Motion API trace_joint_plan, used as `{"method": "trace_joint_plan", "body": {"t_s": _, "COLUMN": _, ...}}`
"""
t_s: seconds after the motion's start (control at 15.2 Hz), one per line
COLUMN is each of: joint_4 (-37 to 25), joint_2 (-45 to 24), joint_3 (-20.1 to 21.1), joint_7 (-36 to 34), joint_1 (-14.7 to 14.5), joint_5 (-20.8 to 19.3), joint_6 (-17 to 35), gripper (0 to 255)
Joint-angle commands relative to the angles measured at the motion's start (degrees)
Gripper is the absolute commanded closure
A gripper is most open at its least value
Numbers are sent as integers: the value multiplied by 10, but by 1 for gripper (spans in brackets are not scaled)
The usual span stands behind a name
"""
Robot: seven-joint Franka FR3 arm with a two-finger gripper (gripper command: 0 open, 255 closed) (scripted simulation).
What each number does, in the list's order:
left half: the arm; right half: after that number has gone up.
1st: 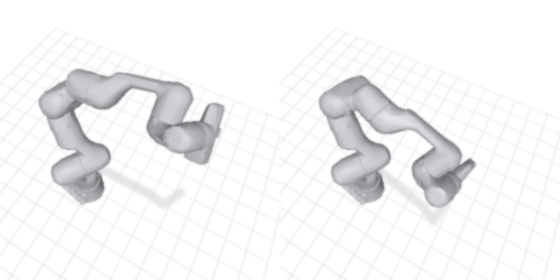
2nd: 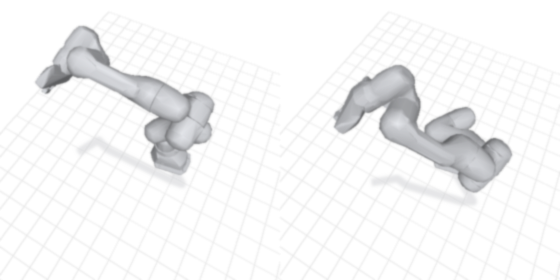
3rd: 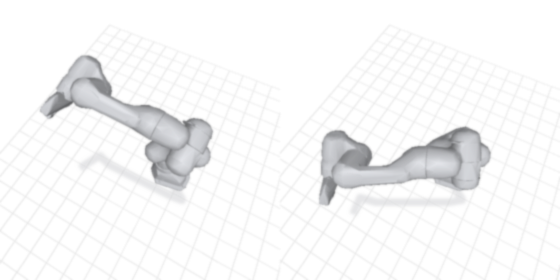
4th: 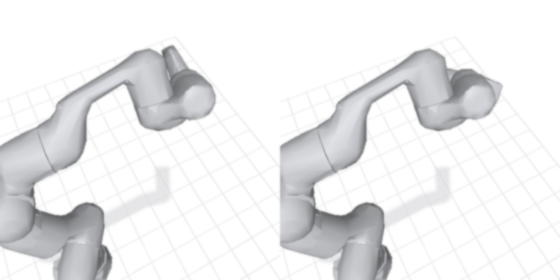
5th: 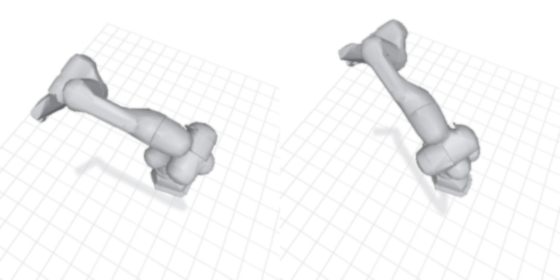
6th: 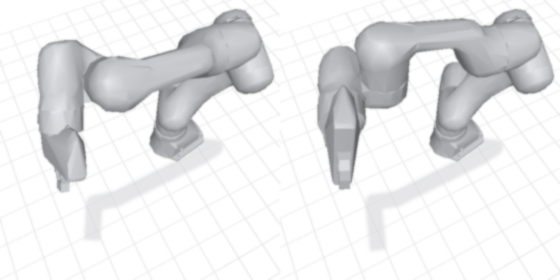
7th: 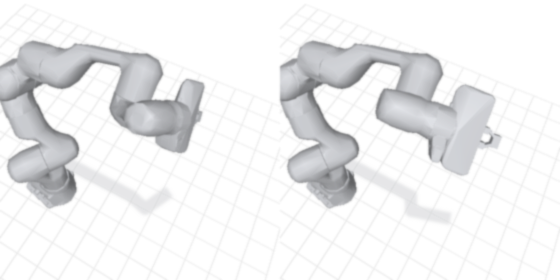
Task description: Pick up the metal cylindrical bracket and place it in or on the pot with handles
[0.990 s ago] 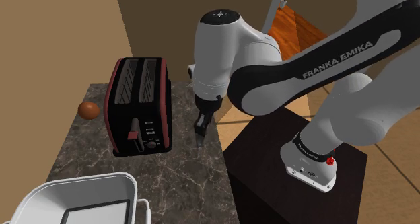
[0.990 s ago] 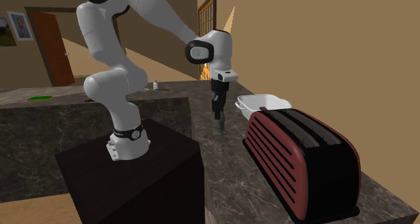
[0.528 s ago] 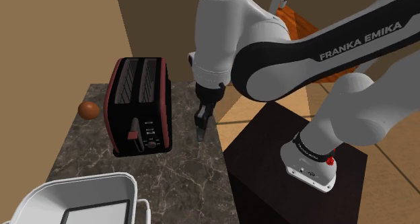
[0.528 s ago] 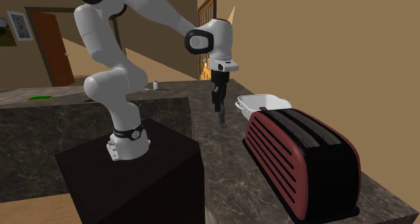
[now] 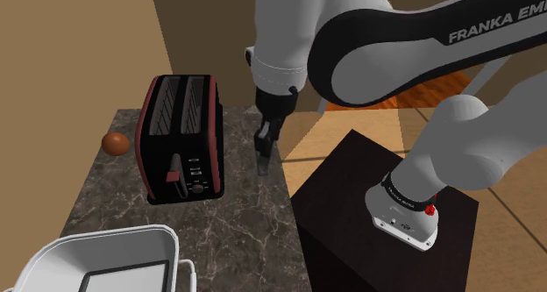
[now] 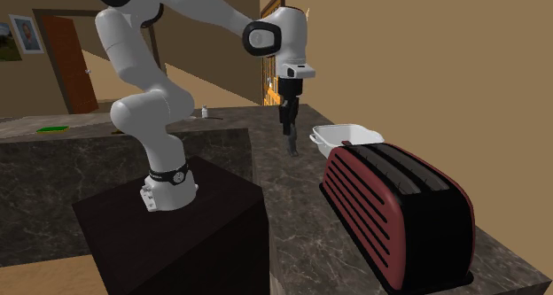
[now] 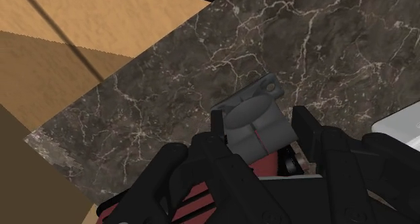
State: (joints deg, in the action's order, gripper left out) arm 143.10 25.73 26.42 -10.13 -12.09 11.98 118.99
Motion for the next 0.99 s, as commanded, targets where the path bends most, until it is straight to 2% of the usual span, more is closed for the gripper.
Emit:
{"method": "trace_joint_plan", "body": {"t_s": 0.0, "joint_4": -11, "joint_2": 7, "joint_3": -4, "joint_7": 1, "joint_1": 0, "joint_5": 0, "joint_6": -18, "gripper": 255}}
{"method": "trace_joint_plan", "body": {"t_s": 0.2, "joint_4": -25, "joint_2": 14, "joint_3": -8, "joint_7": 2, "joint_1": 0, "joint_5": -1, "joint_6": -39, "gripper": 255}}
{"method": "trace_joint_plan", "body": {"t_s": 0.59, "joint_4": -129, "joint_2": -88, "joint_3": 63, "joint_7": -92, "joint_1": 1, "joint_5": -26, "joint_6": -38, "gripper": 255}}
{"method": "trace_joint_plan", "body": {"t_s": 0.92, "joint_4": -231, "joint_2": -190, "joint_3": 119, "joint_7": -183, "joint_1": 0, "joint_5": -81, "joint_6": -47, "gripper": 255}}
